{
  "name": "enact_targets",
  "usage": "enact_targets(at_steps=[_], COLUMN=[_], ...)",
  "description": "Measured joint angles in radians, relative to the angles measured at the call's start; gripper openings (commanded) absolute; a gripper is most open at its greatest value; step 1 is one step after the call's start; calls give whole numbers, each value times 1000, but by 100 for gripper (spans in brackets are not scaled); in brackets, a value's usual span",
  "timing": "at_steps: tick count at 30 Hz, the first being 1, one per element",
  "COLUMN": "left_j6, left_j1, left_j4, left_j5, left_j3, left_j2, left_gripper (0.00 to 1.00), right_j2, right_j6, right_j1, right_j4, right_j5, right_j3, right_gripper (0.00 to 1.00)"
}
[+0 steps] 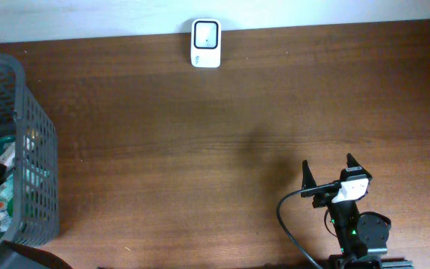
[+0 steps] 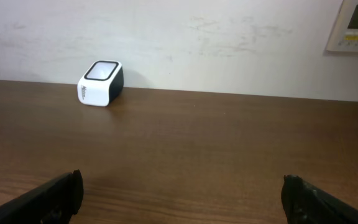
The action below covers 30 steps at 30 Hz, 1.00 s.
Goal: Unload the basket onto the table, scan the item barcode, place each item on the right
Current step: 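Reach the left gripper into the basket and grasp the green-lidded jar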
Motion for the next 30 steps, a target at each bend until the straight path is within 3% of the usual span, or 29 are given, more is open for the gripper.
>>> enact_targets(at_steps=[12, 13, 16, 17, 19, 23, 26, 30], left_j6=[6, 9, 18, 20, 21, 23, 23, 24], left_j1=[-34, -48, -76, -79, -83, -83, -83, -83], left_j4=[238, 252, 259, 260, 260, 215, 108, -56], left_j5=[-3, -3, -11, -10, -11, -10, -11, -7], left_j3=[-269, -269, -269, -269, -269, -251, -115, 249], left_j2=[30, 46, 74, 74, 74, 76, 89, 105], left_gripper=[99, 96, 66, 61, 54, 53, 54, 53], right_j2=[0, 0, 0, 0, 0, 0, 0, 1], right_j6=[0, 0, 0, 0, 0, 0, 0, 1], right_j1=[0, 0, 0, 0, 0, 0, 0, 0], right_j4=[0, 0, 0, 0, 0, 0, 0, 0], right_j5=[0, 0, 0, 0, 0, 0, 0, 0], right_j3=[0, 0, 0, 0, 0, 0, 0, 0], right_gripper=[98, 98, 98, 98, 98, 98, 98, 98])
